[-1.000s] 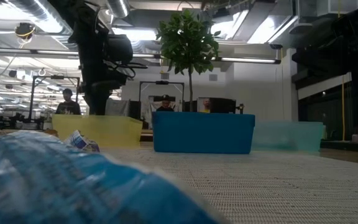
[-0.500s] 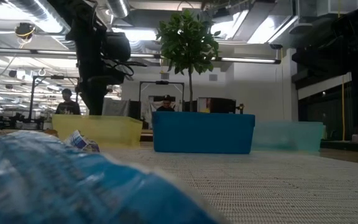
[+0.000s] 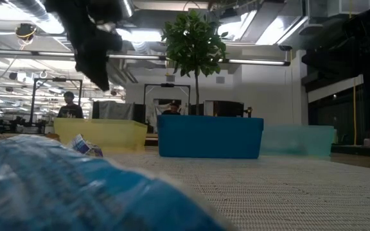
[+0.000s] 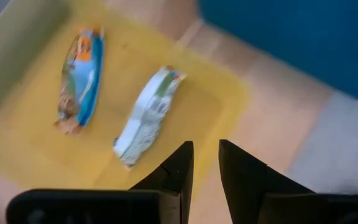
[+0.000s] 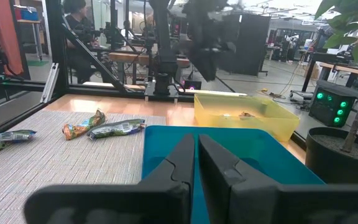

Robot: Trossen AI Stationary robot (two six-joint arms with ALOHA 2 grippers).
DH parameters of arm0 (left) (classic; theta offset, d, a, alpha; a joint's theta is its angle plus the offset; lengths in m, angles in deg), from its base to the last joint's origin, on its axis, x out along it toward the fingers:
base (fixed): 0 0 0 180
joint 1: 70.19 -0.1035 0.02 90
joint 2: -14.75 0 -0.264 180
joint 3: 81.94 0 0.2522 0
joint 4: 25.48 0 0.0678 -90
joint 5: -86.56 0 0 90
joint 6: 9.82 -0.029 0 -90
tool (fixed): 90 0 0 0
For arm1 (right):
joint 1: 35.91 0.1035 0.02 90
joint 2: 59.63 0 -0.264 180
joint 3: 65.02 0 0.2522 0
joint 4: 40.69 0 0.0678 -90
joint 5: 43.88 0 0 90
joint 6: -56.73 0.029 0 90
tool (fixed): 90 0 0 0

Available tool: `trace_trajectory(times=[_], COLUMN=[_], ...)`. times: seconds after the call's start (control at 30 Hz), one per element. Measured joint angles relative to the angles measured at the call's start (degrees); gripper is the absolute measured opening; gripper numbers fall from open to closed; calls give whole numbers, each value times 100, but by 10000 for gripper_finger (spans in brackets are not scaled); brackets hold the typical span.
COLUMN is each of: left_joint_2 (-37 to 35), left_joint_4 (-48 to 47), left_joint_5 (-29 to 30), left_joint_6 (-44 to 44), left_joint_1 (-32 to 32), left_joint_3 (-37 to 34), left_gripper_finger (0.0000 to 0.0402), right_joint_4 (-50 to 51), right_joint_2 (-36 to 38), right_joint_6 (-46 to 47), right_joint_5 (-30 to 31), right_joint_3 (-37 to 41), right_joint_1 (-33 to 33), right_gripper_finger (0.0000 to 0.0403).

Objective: Pick and place Granola Bars by type
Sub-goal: Put the orange granola bar into the yellow bin

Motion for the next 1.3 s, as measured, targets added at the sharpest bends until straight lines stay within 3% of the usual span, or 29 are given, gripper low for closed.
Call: trace_trajectory(times=[0.2, 0.4, 0.8, 1.03, 1.3], left_joint_2=[-551, -729, -573, -290, 363], left_joint_4=[50, 436, 1741, 1947, 2575], left_joint_5=[2, 47, 1365, 1784, 2005], left_joint_6=[533, 874, 1097, 1091, 750], left_joint_1=[928, 2250, 4612, 5233, 5312], left_joint_3=[0, 1, 2, 2, 2], left_gripper_finger=[72, 66, 65, 65, 65], right_joint_4=[1, -1, 0, 0, 1], right_joint_2=[0, -1, -1, 0, 1], right_joint_6=[0, 0, 0, 0, 0], right_joint_5=[0, 1, 0, 0, 0], right_joint_3=[0, 0, 0, 0, 0], right_joint_1=[-1, -2, -2, -2, -2], right_gripper_finger=[24, 24, 24, 24, 24])
